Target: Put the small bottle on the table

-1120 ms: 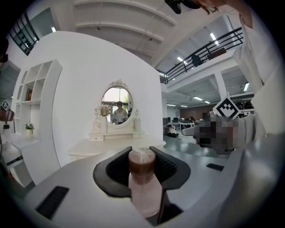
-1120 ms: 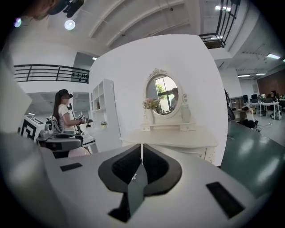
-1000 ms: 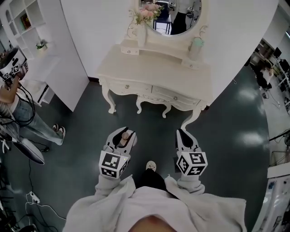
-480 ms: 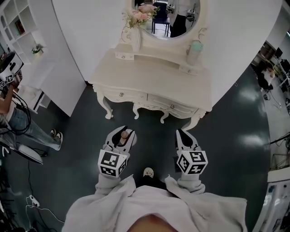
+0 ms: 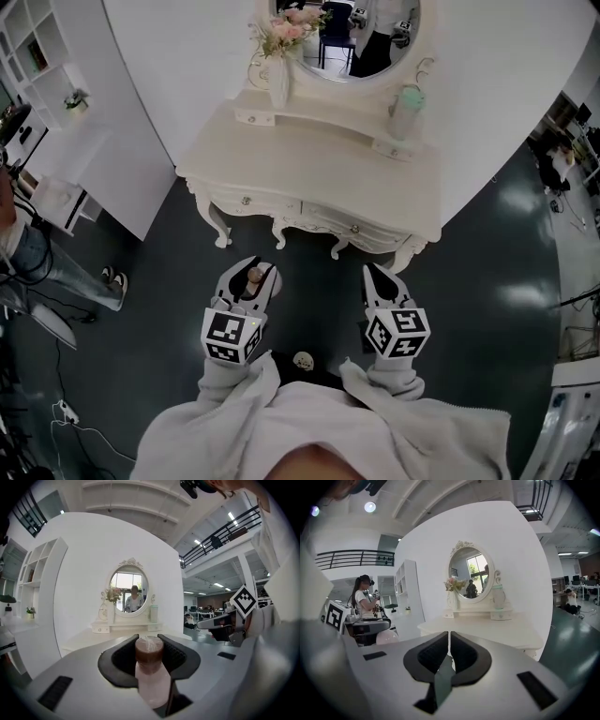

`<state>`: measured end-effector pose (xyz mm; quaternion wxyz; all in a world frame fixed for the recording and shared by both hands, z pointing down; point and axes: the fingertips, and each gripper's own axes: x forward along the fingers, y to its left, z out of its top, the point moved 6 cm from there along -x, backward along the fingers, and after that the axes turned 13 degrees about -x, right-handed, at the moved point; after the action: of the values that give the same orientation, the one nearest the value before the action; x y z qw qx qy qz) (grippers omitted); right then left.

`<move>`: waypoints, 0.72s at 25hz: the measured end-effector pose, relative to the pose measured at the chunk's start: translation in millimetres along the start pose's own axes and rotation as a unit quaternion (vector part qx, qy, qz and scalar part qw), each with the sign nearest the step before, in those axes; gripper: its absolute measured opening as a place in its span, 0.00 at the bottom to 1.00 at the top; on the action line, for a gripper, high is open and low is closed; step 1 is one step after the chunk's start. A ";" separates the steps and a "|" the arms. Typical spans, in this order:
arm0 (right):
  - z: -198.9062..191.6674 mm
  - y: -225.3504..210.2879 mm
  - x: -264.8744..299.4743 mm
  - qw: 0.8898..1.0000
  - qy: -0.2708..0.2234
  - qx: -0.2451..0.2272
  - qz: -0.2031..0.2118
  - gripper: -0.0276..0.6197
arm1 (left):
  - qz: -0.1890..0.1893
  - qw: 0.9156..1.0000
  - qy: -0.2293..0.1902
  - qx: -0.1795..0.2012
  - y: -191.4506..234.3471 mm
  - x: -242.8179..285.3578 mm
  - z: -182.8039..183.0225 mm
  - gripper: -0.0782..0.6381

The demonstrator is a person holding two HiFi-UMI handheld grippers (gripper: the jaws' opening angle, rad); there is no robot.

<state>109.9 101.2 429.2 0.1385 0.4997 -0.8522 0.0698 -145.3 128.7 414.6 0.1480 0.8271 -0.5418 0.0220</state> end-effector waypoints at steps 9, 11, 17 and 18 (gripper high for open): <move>-11.5 -0.3 -0.5 1.000 0.012 0.012 0.006 0.10 | 0.000 1.000 0.022 0.005 -1.3 1.5 -10.8 0.29; -12.7 -2.6 1.8 1.000 0.011 0.013 0.005 0.10 | -0.005 1.000 0.021 0.007 -2.2 6.3 -11.4 0.29; -13.0 -13.3 15.7 1.000 0.012 0.017 0.001 0.10 | -0.014 0.999 0.029 0.010 2.5 28.5 -9.0 0.29; -13.5 -16.8 19.9 1.000 0.013 0.019 0.000 0.10 | -0.014 0.999 0.030 0.009 5.1 34.1 -9.2 0.29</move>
<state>117.6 80.0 447.8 0.1406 0.5014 -0.8487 0.0923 -134.8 99.0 431.3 0.1575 0.8347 -0.5253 0.0497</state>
